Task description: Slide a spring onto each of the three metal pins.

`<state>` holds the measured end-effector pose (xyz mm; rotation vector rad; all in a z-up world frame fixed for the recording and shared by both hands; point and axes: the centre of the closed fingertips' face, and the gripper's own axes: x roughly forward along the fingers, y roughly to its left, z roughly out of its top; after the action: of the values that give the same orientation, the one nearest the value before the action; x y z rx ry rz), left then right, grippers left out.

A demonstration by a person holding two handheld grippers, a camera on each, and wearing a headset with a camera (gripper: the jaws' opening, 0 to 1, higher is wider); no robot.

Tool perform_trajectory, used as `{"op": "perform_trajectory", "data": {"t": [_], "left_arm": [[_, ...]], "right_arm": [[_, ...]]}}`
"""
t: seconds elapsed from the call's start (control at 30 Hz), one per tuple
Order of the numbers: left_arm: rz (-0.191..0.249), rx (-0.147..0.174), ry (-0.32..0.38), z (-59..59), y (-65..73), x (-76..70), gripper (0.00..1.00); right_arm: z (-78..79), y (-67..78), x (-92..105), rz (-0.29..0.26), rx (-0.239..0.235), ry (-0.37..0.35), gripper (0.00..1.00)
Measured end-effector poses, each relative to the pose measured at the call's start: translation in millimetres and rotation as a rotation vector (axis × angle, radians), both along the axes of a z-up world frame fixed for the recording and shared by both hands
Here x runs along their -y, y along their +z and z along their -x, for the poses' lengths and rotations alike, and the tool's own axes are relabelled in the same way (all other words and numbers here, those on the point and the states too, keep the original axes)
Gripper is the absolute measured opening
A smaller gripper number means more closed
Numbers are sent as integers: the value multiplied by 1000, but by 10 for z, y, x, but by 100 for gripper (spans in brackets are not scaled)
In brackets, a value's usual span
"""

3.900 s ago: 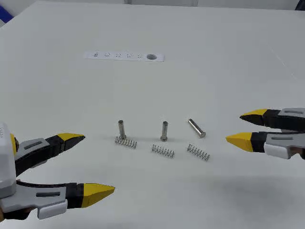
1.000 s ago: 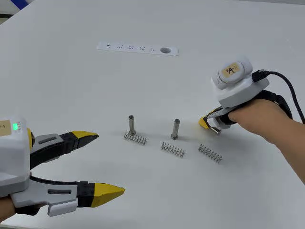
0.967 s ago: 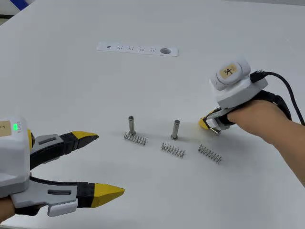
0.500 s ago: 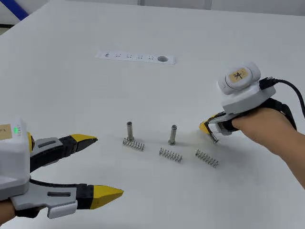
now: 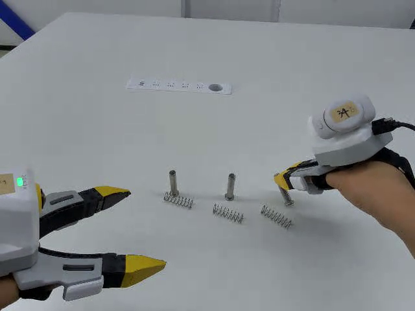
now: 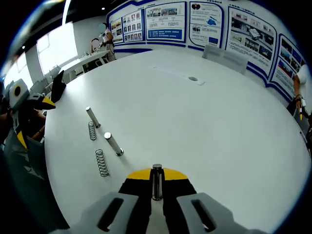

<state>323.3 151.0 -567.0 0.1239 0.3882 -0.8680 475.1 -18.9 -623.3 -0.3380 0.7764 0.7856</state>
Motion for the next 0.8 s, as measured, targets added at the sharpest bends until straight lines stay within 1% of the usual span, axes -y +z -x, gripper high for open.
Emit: {"op": "perform_trajectory", "data": {"t": [0.33, 0.8], "left_arm": [[-2, 9, 7, 10, 31, -18, 75], [-6, 17, -3, 25, 72, 12, 75]], "right_arm": [[53, 41, -13, -12, 13, 7, 8], [154, 92, 3, -56, 27, 14, 8]]}}
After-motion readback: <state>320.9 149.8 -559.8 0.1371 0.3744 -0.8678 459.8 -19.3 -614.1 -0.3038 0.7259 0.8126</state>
